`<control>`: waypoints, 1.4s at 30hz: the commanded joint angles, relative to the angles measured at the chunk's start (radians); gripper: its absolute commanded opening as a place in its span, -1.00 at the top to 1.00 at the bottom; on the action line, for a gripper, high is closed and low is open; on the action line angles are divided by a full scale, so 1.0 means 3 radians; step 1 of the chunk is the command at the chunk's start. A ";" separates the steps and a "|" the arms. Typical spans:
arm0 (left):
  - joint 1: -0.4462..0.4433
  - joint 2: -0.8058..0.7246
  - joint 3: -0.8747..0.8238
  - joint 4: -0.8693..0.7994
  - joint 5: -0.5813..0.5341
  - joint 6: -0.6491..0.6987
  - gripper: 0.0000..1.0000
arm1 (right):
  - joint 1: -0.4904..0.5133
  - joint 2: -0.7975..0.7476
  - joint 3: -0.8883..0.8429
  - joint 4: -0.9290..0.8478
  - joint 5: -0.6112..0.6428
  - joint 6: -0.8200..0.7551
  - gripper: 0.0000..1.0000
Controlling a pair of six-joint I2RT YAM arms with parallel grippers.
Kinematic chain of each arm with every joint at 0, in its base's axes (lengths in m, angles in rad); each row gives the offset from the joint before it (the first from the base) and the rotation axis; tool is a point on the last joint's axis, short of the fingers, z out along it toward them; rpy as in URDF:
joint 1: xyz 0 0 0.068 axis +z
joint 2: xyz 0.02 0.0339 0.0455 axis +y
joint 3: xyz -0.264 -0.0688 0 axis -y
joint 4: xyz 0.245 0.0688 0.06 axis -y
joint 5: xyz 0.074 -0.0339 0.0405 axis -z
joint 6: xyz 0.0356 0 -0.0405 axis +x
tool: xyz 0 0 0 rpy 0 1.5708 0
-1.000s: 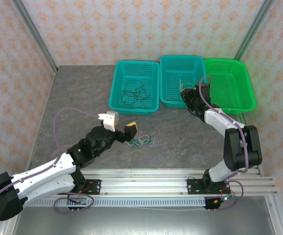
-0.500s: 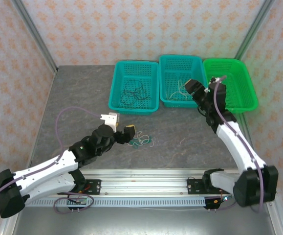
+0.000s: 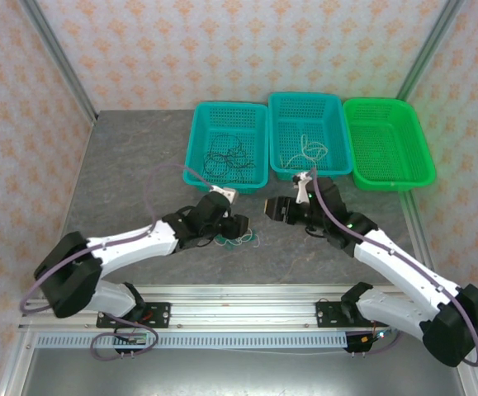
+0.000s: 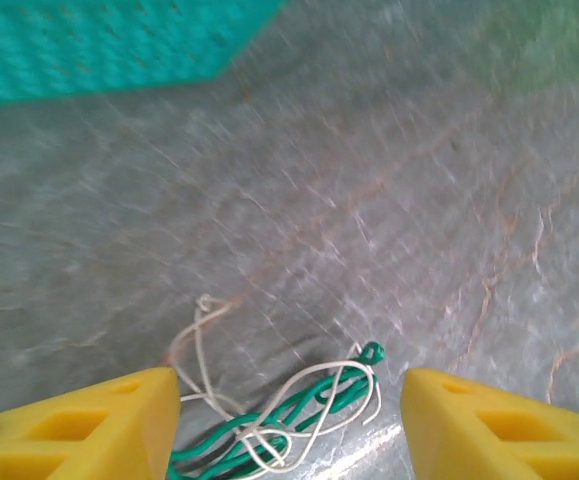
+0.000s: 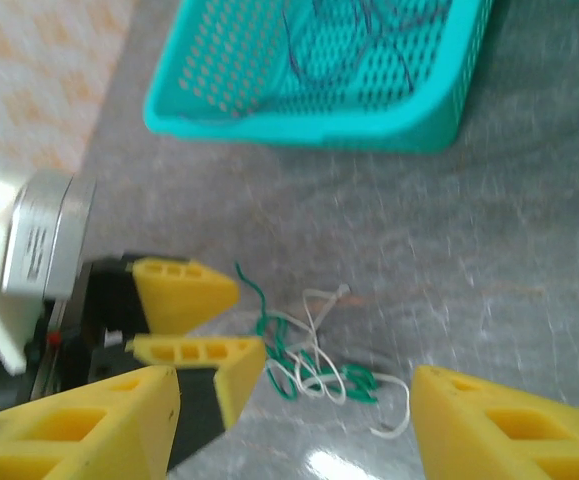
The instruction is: Untangle the cables
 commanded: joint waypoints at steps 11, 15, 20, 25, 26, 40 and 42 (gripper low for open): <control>0.0386 0.0710 0.0135 0.0273 0.1472 0.0633 -0.03 | 0.0027 0.0137 0.0015 -0.0082 -0.0044 -0.0213 -0.22; 0.0386 0.0716 0.0083 0.0377 0.1477 0.0601 0.51 | 0.0024 0.0164 0.0016 -0.0061 0.0003 -0.0206 -0.22; 0.0386 0.0436 0.0000 0.0489 0.1498 0.0500 1.00 | 0.0033 0.0179 -0.0125 0.0118 0.0026 -0.0248 -0.22; 0.0362 -0.0001 -0.0012 0.0488 0.1571 0.0378 1.00 | 0.0173 -0.0034 -0.0691 0.1022 0.0045 -0.0393 -0.32; 0.0352 -0.0057 0.0004 0.0476 0.1588 0.0355 1.00 | 0.0240 -0.0090 -0.0852 0.1325 0.0080 -0.0452 -0.40; 0.0095 -0.0467 0.0136 0.0947 0.1424 -0.0250 1.00 | 0.0492 0.0628 -0.1277 0.3128 -0.0286 -0.1184 -0.66; 0.0092 -0.0568 0.0152 0.1010 0.1390 -0.0354 1.00 | 0.0512 0.0868 -0.1236 0.3208 -0.0244 -0.1238 -0.64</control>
